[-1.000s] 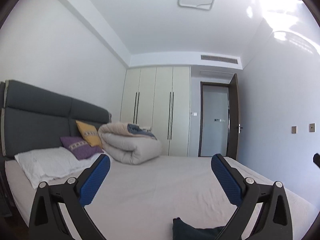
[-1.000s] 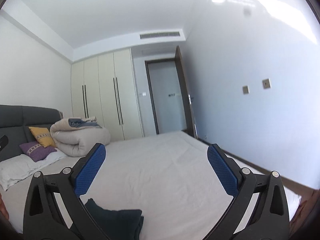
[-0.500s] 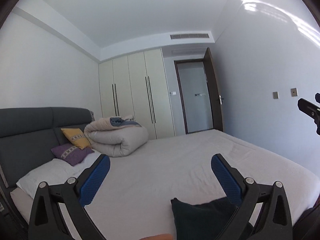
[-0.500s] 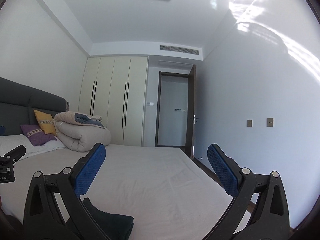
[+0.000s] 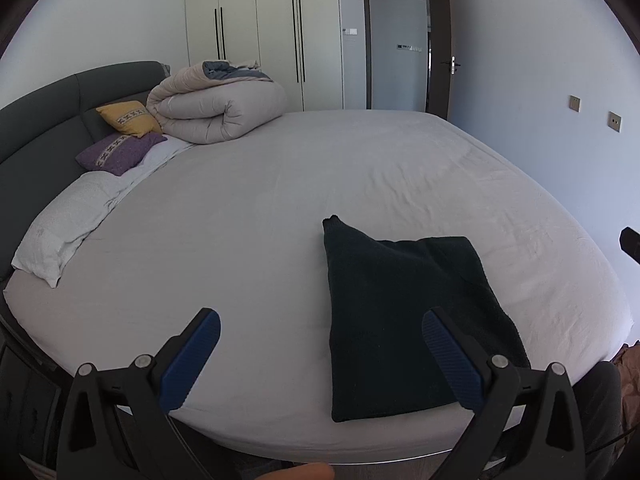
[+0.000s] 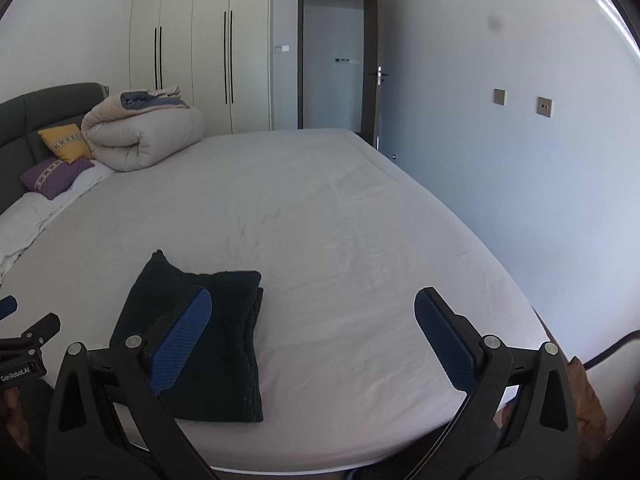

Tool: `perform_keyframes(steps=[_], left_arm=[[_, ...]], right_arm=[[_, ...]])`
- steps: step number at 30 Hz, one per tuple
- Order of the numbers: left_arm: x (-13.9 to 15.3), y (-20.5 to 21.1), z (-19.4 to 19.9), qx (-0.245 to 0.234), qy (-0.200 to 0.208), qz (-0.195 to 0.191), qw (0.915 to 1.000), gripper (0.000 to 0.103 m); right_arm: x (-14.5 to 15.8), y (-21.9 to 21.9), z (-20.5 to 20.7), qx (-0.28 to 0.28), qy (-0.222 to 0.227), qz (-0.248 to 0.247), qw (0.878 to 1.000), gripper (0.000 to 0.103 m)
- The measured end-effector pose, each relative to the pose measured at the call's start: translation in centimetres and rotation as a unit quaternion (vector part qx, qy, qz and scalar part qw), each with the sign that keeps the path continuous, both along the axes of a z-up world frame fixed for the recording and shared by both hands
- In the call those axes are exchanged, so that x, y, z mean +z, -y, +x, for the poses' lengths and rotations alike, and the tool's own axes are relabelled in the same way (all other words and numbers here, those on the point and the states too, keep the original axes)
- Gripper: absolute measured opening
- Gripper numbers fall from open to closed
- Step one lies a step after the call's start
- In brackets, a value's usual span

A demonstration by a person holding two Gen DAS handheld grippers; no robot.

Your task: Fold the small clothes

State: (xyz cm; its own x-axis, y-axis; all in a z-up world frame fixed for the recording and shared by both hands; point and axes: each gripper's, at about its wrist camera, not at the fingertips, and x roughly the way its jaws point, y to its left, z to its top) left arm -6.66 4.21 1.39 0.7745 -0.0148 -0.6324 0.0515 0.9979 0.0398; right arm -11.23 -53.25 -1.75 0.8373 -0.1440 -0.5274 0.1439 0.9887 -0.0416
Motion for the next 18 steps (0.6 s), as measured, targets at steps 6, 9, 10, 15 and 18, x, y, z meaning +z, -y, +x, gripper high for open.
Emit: perform_keyframes(steps=[6,9,10,15,18], left_arm=[[-1.8,-0.6,0.7,0.0,-0.042,-0.029,0.9987,0.103],[-2.4,-0.6,0.8,-0.004,-0.053,-0.031,0.9981,0.103],[-2.5,-0.7,0.9,-0.004,-0.055,-0.032,0.998,0.103],[-2.8,-0.9,1.0,-0.005,-0.062,-0.031,0.9976,0.103],[-3.2,-1.1,1.2,-0.002,-0.067,-0.033,0.9972,0.103]], right_arm=[[-7.2,-2.7,2.1,0.02,-0.075,0.02,0.997,0.103],[-9.6,-4.1,2.8,0.027,-0.092,0.016,0.995,0.103],[-9.8,-4.4,2.1,0.028,-0.096,0.016,0.995,0.103],[-10.2,-4.1,1.9,0.028,-0.102,0.022,0.994,0.103],[-8.8,-3.1,0.9,0.027,-0.099,0.022,0.994,0.103]])
